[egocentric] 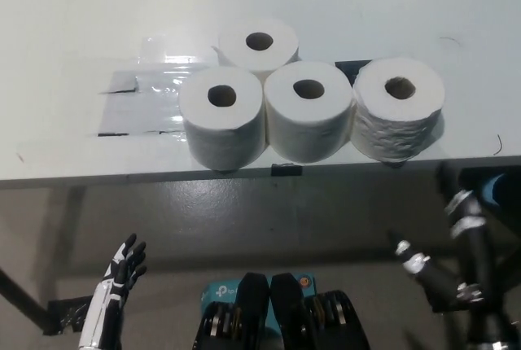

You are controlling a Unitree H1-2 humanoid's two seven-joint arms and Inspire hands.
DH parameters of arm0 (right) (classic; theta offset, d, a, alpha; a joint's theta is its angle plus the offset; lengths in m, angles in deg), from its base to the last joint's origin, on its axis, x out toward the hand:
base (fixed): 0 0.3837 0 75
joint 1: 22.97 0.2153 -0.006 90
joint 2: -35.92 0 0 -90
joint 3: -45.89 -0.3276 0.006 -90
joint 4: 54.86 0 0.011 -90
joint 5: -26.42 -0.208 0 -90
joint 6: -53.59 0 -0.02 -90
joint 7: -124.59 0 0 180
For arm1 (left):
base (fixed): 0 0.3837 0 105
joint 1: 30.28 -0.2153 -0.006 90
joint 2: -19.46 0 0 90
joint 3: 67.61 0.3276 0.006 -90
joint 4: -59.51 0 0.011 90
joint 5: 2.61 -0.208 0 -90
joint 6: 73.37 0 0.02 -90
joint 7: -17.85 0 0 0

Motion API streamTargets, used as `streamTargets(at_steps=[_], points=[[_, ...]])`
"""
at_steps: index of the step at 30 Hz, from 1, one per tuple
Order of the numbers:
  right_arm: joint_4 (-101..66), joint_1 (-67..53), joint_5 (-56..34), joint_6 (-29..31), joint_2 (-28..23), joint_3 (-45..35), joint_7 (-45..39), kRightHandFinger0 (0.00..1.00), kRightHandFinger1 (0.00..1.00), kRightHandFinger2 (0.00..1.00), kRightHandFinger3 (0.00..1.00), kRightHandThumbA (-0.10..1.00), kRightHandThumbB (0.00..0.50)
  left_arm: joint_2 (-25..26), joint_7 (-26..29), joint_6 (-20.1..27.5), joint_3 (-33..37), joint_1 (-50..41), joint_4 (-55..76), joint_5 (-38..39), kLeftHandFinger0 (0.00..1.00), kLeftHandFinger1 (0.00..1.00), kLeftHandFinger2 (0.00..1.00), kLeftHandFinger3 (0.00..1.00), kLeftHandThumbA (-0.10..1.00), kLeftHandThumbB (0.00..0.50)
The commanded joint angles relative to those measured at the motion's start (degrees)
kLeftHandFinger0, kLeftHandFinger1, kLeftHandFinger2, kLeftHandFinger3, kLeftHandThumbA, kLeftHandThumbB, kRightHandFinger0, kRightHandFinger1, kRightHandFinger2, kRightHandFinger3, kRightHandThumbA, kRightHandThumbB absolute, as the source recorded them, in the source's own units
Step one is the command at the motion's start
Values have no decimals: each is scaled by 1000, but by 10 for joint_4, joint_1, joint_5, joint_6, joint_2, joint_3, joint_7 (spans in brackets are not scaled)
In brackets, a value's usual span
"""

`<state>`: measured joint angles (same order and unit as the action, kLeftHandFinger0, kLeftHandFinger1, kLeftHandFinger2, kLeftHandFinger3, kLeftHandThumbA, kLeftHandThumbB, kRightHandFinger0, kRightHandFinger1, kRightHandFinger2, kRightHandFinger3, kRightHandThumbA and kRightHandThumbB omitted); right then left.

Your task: A few rolls of toilet paper are kept infront of the robot and the robot uses its right hand to lift one of the rolls and and places it on top of the other rolls to stack it.

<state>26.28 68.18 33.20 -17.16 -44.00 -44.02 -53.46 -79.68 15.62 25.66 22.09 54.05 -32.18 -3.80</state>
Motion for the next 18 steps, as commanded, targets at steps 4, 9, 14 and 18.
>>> streamTargets(at_steps=[4, 9, 14, 18], points=[[-193, 125, -51, -230, -184, -61, -92, 1000, 1000, 1000, 1000, 1000, 428, 11, -15, 19, 3, 13, 35, 7, 1000, 1000, 1000, 1000, 1000, 127], [-125, 271, -73, -358, -306, -39, -172, 1000, 1000, 1000, 1000, 1000, 361, 15, -17, 10, 3, 17, 42, 7, 1000, 1000, 1000, 1000, 1000, 115], [-4, 405, -59, -417, -349, 27, -255, 1000, 1000, 1000, 1000, 1000, 402, 16, -23, 7, 8, 14, 42, 7, 1000, 1000, 1000, 1000, 1000, 123], [116, 511, -27, -454, -360, 94, -327, 1000, 1000, 1000, 1000, 1000, 363, 15, -22, 9, 10, 14, 37, 4, 1000, 1000, 1000, 1000, 1000, 126]])
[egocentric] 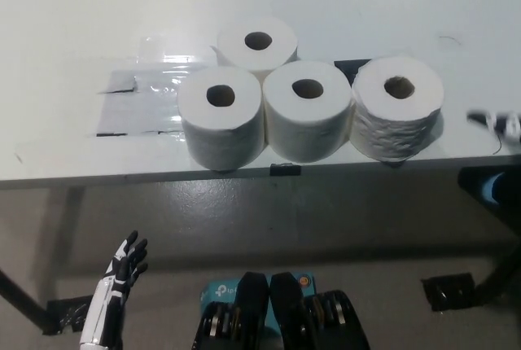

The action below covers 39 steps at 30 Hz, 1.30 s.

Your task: A few rolls of toilet paper are kept infront of the robot and the robot uses its right hand to lift one of the rolls and and places it on top of the other rolls to stack it.

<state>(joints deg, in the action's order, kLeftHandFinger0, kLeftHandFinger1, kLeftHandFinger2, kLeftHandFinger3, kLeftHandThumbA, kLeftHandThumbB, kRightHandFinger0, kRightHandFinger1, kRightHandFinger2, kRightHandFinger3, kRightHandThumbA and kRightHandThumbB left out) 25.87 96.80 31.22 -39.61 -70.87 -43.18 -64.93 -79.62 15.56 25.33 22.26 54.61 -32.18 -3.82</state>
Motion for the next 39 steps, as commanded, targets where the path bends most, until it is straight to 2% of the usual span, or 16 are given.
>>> streamTargets(at_steps=[1, 4, 5, 7, 12, 14, 15, 16, 20, 25, 27, 37, 39], points=[[150, 246, -1, -224, -89, 99, -223, 1000, 1000, 1000, 1000, 1000, 341, 15, -21, 12, 8, 9, 36, 3, 1000, 1000, 1000, 1000, 1000, 131], [247, 307, 10, -204, -80, 135, -260, 1000, 1000, 1000, 1000, 1000, 368, 16, -21, 12, 8, 11, 33, 4, 1000, 1000, 1000, 1000, 1000, 135], [298, 338, 15, -181, -69, 153, -285, 1000, 1000, 1000, 1000, 1000, 350, 16, -21, 11, 7, 9, 33, 4, 1000, 1000, 1000, 1000, 1000, 138], [345, 366, 24, -173, -56, 172, -295, 1000, 1000, 1000, 1000, 1000, 329, 16, -21, 15, 7, 8, 30, 5, 1000, 1000, 1000, 1000, 1000, 124], [446, 425, 51, -174, -23, 223, -308, 1000, 1000, 1000, 1000, 1000, 344, 17, -24, 12, 6, 8, 32, 11, 1000, 1000, 1000, 1000, 1000, 125], [472, 438, 49, -168, -15, 238, -321, 1000, 1000, 1000, 1000, 1000, 325, 17, -25, 12, 7, 8, 32, 11, 1000, 1000, 1000, 1000, 1000, 134], [494, 447, 43, -171, -7, 241, -326, 1000, 1000, 1000, 1000, 958, 314, 17, -24, 14, 7, 8, 30, 11, 1000, 1000, 1000, 1000, 1000, 134], [501, 453, 56, -168, -4, 259, -332, 1000, 1000, 1000, 1000, 977, 302, 17, -24, 12, 7, 7, 32, 11, 1000, 1000, 1000, 1000, 1000, 130], [536, 471, 86, -162, 13, 301, -334, 1000, 1000, 1000, 1000, 1000, 359, 18, -26, 10, 4, 4, 34, 14, 1000, 1000, 1000, 1000, 1000, 112], [554, 481, 90, -147, 19, 314, -339, 1000, 1000, 1000, 1000, 1000, 349, 21, -29, 9, 1, 8, 35, 16, 1000, 1000, 1000, 1000, 1000, 111], [555, 483, 93, -155, 20, 313, -341, 1000, 1000, 1000, 1000, 989, 372, 21, -29, 9, 1, 8, 35, 15, 1000, 1000, 1000, 1000, 1000, 110], [574, 481, 107, -127, 28, 308, -362, 1000, 1000, 1000, 1000, 1000, 360, 19, -30, 12, 1, 2, 34, 18, 1000, 1000, 1000, 1000, 1000, 90], [586, 483, 115, -125, 33, 312, -363, 1000, 1000, 1000, 1000, 1000, 375, 19, -30, 12, 1, 1, 34, 15, 1000, 1000, 1000, 1000, 1000, 90]])
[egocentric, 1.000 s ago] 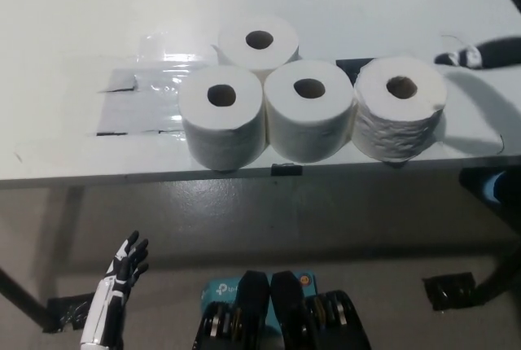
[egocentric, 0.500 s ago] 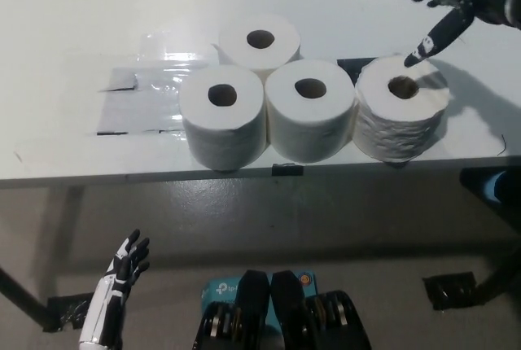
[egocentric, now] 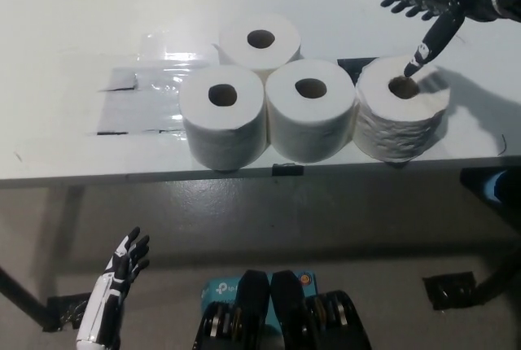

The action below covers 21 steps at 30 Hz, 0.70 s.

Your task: A few rolls of toilet paper are kept infront of the robot and the robot uses its right hand to lift one of the rolls and and places it on top of the other rolls to stack it.

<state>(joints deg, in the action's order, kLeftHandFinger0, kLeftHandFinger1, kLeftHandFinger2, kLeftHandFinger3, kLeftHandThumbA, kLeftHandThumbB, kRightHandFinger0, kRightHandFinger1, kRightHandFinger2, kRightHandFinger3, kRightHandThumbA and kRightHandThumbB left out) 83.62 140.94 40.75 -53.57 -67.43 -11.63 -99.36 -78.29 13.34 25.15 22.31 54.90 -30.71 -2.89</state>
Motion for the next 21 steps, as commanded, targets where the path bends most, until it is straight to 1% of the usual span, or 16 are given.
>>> streamTargets(at_steps=[1, 2, 5, 10, 11, 12, 13, 14, 17, 19, 21], points=[[12, 43, 22, 16, -1, -4, -19, 1000, 1000, 1000, 1000, 1000, 376, 5, -7, 14, 1, -2, 19, 4, 1000, 1000, 1000, 1000, 1000, 90], [16, 43, 27, 26, 0, -2, -18, 1000, 1000, 1000, 1000, 1000, 366, 5, -7, 15, 1, -2, 19, 5, 1000, 1000, 1000, 1000, 1000, 91], [24, 44, 33, 25, 2, -4, -17, 1000, 1000, 1000, 1000, 1000, 373, 6, -8, 13, 1, -3, 22, 6, 1000, 1000, 1000, 1000, 1000, 98], [26, 41, 56, 42, 2, 1, -5, 1000, 1000, 1000, 1000, 1000, 366, 5, -12, 16, 0, -4, 20, 10, 1000, 1000, 1000, 1000, 1000, 90], [26, 40, 59, 49, 2, 1, -1, 1000, 1000, 1000, 1000, 1000, 357, 5, -12, 16, -1, -4, 20, 9, 1000, 1000, 1000, 1000, 1000, 91], [24, 37, 57, 48, 3, -5, 5, 1000, 1000, 1000, 1000, 1000, 349, 5, -11, 15, -1, -6, 22, 8, 1000, 1000, 1000, 1000, 1000, 90], [24, 35, 57, 40, 4, -10, 14, 1000, 1000, 1000, 1000, 1000, 366, 5, -11, 15, -1, -6, 22, 9, 1000, 1000, 1000, 1000, 1000, 88], [23, 32, 58, 36, 5, -13, 21, 1000, 1000, 1000, 1000, 1000, 369, 5, -12, 16, -2, -5, 21, 10, 1000, 1000, 1000, 1000, 1000, 87], [7, 21, 63, 18, 8, -24, 41, 1000, 1000, 1000, 1000, 1000, 363, 5, -12, 19, -1, -8, 20, 9, 1000, 1000, 1000, 1000, 1000, 82], [11, 18, 63, 22, 12, -33, 54, 1000, 1000, 1000, 1000, 1000, 360, 4, -11, 18, -2, -9, 20, 8, 1000, 1000, 1000, 1000, 1000, 80], [18, 15, 60, 24, 17, -43, 62, 1000, 1000, 1000, 1000, 1000, 372, 4, -10, 20, -2, -10, 20, 8, 1000, 1000, 1000, 1000, 1000, 76]])
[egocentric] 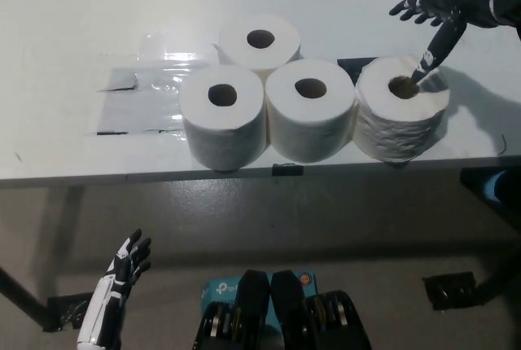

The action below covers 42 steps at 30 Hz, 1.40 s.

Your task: A few rolls of toilet paper are kept infront of the robot and the robot uses its right hand to lift one of the rolls and and places it on top of the other rolls to stack it.

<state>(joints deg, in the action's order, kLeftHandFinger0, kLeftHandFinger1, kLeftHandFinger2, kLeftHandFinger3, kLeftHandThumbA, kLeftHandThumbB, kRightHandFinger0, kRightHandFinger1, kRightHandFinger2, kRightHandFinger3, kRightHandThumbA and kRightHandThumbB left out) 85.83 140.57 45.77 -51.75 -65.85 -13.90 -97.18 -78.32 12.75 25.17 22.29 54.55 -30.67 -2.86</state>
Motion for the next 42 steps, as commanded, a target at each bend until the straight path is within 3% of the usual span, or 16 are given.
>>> streamTargets(at_steps=[1, 12, 18, 24, 31, 42], points=[[-1, 18, 11, 16, 3, -23, 45, 1000, 1000, 1000, 1000, 1000, 374, 4, -4, 20, -2, -7, 20, 7, 1000, 1000, 1000, 1000, 1000, 75], [-9, 1, 24, 14, 11, -32, 60, 1000, 1000, 1000, 1000, 1000, 397, 4, -6, 24, -3, -8, 16, 12, 1000, 1000, 1000, 1000, 1000, 73], [7, 2, 60, 54, 10, -7, 86, 1000, 1000, 1000, 1000, 1000, 436, 5, -4, 23, -4, -5, 16, 9, 1000, 1000, 1000, 1000, 1000, 82], [2, 1, 70, 56, 8, -6, 85, 1000, 1000, 1000, 1000, 1000, 444, 5, -6, 23, -5, -6, 17, 13, 1000, 1000, 1000, 1000, 1000, 74], [3, -3, 72, 41, 14, -7, 73, 1000, 1000, 1000, 1000, 1000, 420, 4, -6, 21, -4, -7, 18, 13, 1000, 1000, 1000, 1000, 1000, 80], [46, 2, 74, 54, 39, -14, 88, 1000, 1000, 1000, 1000, 1000, 456, 4, -5, 22, -4, -4, 20, 11, 1000, 1000, 1000, 1000, 1000, 77]])
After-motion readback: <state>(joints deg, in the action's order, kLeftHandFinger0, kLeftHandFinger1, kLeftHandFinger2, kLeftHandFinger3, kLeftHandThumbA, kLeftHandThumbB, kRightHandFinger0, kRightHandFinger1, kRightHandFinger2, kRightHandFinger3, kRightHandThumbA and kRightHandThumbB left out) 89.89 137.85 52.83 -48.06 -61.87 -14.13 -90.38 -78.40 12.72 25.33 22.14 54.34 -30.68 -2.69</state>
